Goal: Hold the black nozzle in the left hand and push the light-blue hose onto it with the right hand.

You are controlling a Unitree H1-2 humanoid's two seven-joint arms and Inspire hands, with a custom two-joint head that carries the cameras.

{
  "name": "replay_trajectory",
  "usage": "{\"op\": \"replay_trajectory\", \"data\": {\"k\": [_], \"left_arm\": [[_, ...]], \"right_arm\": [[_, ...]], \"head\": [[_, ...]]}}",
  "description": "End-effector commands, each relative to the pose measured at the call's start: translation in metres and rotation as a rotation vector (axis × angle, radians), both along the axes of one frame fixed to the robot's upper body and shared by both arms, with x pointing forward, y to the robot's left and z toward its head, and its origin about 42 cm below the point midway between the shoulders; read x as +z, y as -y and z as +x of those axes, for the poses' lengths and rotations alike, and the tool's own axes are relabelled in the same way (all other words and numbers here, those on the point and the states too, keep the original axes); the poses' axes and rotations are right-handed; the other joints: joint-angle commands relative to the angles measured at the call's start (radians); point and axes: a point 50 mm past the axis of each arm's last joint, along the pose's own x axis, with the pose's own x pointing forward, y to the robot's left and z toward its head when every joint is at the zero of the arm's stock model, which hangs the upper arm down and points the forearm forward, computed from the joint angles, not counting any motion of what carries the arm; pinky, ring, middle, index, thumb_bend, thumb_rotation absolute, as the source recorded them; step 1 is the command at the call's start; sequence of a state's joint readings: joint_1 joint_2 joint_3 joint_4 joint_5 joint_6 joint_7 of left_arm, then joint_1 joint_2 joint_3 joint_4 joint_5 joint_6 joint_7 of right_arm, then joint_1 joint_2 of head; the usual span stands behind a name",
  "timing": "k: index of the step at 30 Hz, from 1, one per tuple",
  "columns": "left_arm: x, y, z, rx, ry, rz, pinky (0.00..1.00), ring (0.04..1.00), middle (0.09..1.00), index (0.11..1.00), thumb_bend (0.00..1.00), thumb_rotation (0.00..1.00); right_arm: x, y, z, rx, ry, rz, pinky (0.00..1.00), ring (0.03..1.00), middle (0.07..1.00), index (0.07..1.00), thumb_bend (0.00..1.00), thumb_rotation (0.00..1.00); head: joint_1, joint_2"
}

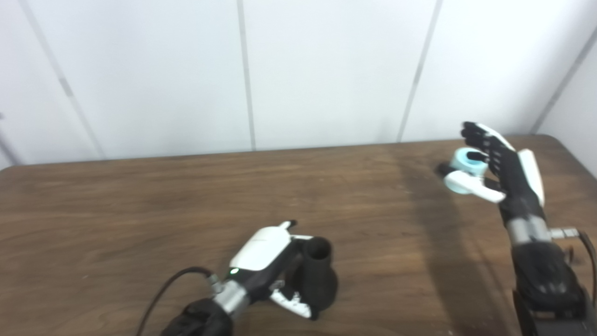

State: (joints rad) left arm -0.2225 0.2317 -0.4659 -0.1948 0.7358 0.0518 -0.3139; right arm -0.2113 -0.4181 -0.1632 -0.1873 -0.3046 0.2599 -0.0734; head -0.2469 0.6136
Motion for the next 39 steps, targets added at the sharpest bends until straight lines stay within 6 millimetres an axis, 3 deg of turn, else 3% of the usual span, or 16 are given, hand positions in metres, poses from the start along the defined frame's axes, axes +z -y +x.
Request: {"op": "replay_trajectory", "data": {"k": [1, 10, 14, 20, 25, 33, 39], "left_arm": [[-0.011, -0.015, 0.000, 0.019, -0.018, 0.041, 1.00, 0.649, 0.477, 0.497, 0.52, 0.00], [-0.014, -0.034, 0.002, 0.024, -0.007, 0.071, 1.00, 0.639, 0.468, 0.504, 0.52, 0.00], [-0.013, -0.041, 0.003, 0.022, 0.004, 0.080, 1.00, 0.639, 0.462, 0.508, 0.52, 0.00], [-0.016, -0.049, 0.006, 0.021, 0.001, 0.071, 1.00, 0.640, 0.472, 0.500, 0.52, 0.00], [-0.017, -0.053, 0.008, 0.016, -0.002, 0.071, 1.00, 0.642, 0.481, 0.492, 0.52, 0.00], [-0.013, -0.058, 0.008, 0.007, 0.005, 0.060, 1.00, 0.640, 0.477, 0.495, 0.52, 0.00], [-0.015, -0.057, 0.007, 0.005, 0.001, 0.054, 1.00, 0.640, 0.478, 0.494, 0.52, 0.00]], "right_arm": [[0.025, 0.004, 0.009, -0.008, 0.064, -0.084, 0.76, 0.835, 0.828, 0.820, 0.81, 0.38], [0.043, 0.020, 0.029, -0.081, -0.014, -0.340, 0.87, 0.884, 0.850, 0.817, 0.81, 0.32], [0.047, 0.026, 0.043, -0.103, -0.066, -0.395, 0.83, 0.901, 0.854, 0.817, 0.83, 0.29], [0.052, 0.029, 0.066, -0.132, -0.132, -0.463, 0.92, 0.918, 0.864, 0.831, 0.85, 0.29], [0.053, 0.031, 0.085, -0.147, -0.207, -0.480, 0.93, 0.926, 0.878, 0.838, 0.88, 0.27], [0.053, 0.028, 0.108, -0.153, -0.322, -0.502, 0.89, 0.912, 0.890, 0.854, 0.91, 0.21], [0.050, 0.026, 0.123, -0.137, -0.397, -0.547, 0.77, 0.868, 0.884, 0.859, 0.89, 0.17]], "head": [[-0.019, -0.004], [-0.116, -0.020], [-0.159, -0.027], [-0.204, -0.030], [-0.214, -0.031], [-0.223, -0.037], [-0.213, -0.037]]}}
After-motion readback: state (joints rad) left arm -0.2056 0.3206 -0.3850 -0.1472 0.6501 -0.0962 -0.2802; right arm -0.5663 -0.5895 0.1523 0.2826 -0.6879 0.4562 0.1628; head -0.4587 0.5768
